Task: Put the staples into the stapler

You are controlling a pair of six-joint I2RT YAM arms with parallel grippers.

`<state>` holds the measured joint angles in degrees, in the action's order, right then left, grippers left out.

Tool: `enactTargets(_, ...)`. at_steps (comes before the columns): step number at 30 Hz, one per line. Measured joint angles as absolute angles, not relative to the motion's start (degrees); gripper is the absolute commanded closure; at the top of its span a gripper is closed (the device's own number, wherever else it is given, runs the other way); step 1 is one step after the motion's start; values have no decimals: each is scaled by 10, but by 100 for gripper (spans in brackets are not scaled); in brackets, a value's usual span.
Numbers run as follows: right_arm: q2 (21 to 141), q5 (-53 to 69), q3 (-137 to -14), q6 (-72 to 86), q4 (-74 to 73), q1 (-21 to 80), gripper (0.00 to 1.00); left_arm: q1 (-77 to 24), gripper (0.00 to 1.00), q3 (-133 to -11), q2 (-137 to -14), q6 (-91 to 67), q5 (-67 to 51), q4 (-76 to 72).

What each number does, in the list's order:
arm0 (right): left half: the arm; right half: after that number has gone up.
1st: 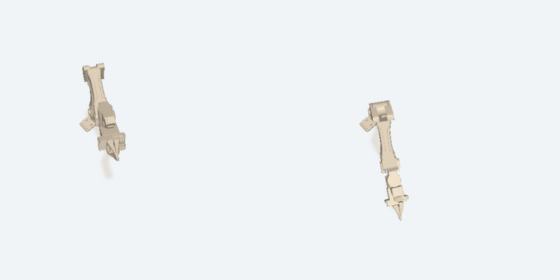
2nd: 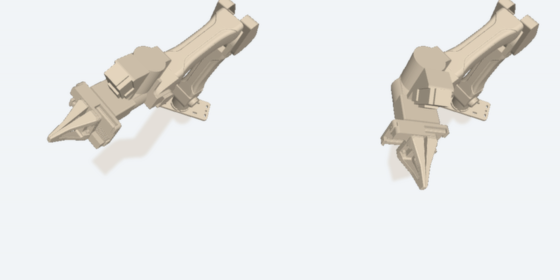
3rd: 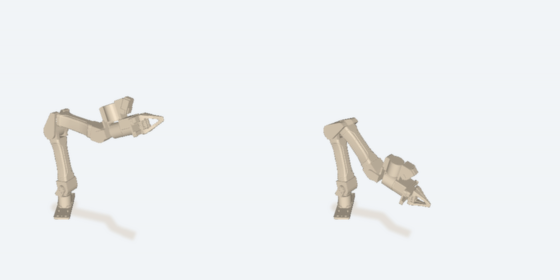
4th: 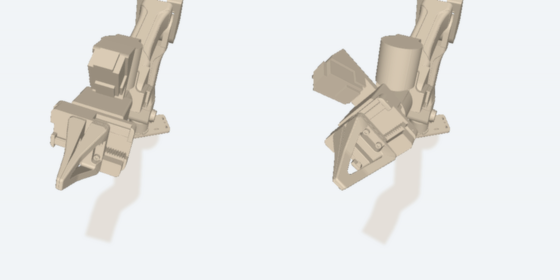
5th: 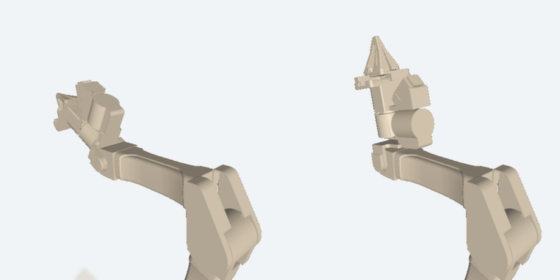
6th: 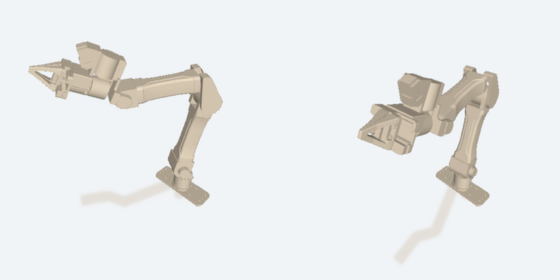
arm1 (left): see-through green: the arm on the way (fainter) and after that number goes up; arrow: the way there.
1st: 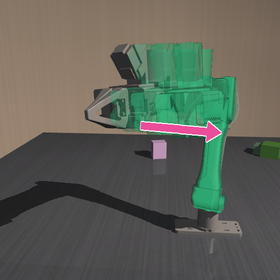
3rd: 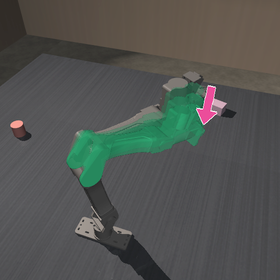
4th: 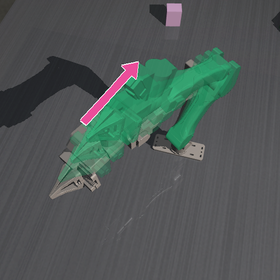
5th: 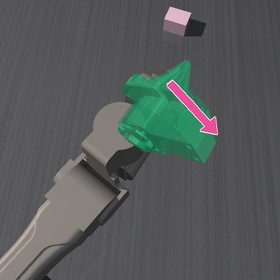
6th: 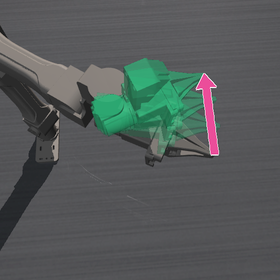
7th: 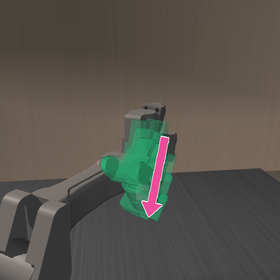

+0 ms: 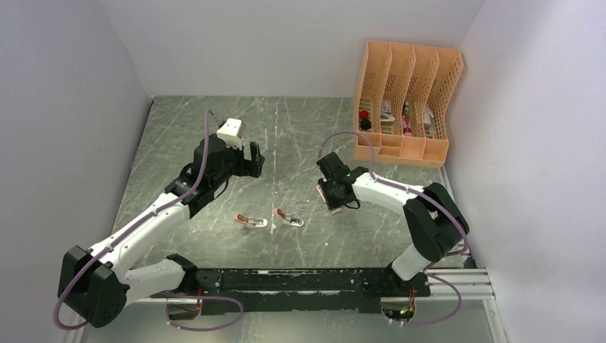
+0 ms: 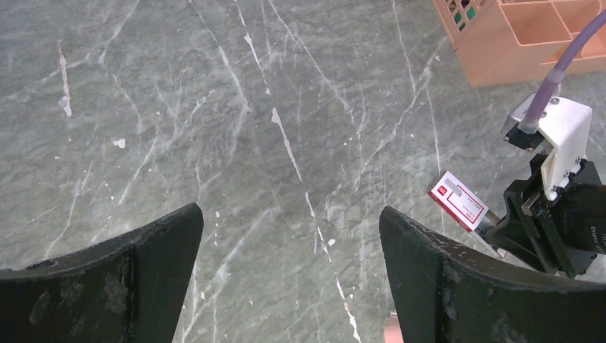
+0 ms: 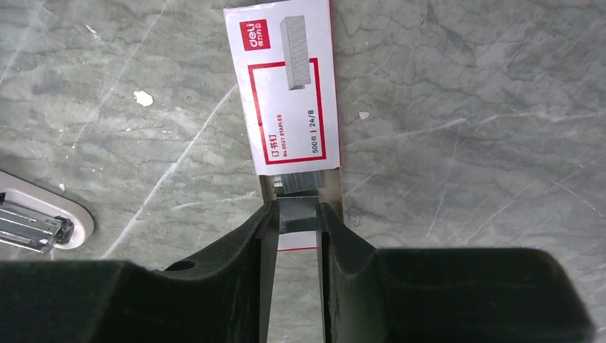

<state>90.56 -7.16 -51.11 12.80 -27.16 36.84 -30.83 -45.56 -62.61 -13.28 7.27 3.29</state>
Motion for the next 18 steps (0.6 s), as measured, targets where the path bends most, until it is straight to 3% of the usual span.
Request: enactTargets(18, 911, -72, -511, 128, -273, 373, 64, -308, 3, -456, -626, -133, 73, 33)
